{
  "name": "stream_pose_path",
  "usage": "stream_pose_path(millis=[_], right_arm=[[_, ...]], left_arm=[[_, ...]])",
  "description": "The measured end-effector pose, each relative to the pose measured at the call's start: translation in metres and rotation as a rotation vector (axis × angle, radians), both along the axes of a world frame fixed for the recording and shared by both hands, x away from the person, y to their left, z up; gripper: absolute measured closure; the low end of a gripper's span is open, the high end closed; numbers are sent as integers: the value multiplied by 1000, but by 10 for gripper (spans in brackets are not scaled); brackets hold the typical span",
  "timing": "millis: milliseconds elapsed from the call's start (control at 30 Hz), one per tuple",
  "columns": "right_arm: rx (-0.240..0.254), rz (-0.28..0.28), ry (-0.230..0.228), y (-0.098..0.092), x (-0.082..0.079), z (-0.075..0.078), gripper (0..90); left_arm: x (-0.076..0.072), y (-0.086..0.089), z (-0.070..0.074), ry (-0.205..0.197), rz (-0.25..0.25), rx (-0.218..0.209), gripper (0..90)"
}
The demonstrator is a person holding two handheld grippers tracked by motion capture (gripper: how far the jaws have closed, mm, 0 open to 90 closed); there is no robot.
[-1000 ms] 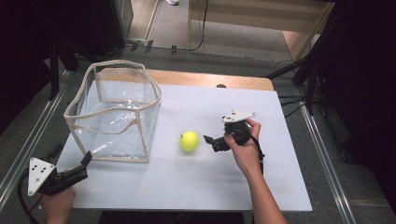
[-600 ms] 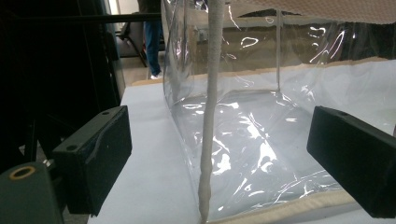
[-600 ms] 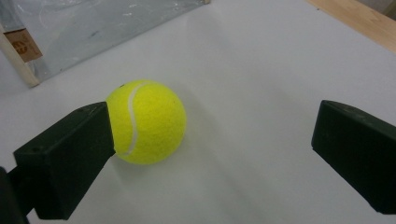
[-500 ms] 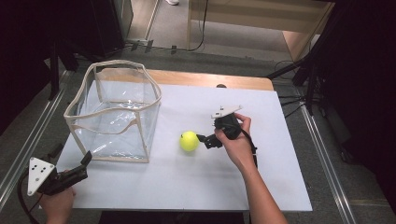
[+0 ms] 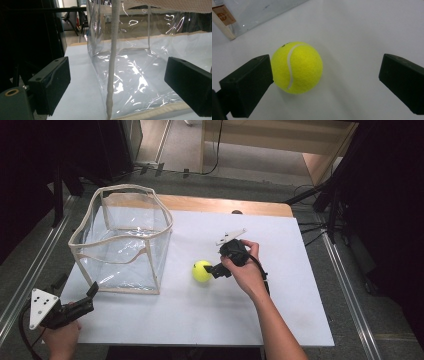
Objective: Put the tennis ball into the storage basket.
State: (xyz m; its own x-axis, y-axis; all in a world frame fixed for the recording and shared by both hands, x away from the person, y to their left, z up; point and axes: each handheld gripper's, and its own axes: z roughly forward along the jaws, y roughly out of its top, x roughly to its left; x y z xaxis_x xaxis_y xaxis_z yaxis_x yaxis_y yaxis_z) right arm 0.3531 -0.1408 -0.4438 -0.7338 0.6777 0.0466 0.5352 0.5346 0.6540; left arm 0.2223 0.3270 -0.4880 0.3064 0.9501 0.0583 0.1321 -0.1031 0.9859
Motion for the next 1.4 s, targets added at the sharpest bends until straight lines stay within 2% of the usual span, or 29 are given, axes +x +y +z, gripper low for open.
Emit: stream_pose_path(millis=[367, 467, 633, 1400], right_arm=[[-51, 28, 67, 14, 6, -2, 0], [-68, 52, 69, 16, 9, -2, 0], [-95, 62, 95, 23, 11, -3, 0], [-192, 133, 206, 45, 17, -17, 0]], left_arm=[[0, 0, 0, 1, 1, -2, 69], [0, 0, 0, 0, 1, 1, 69], [0, 0, 0, 1, 2, 2, 69], [0, 0, 0, 1, 0, -5, 69]])
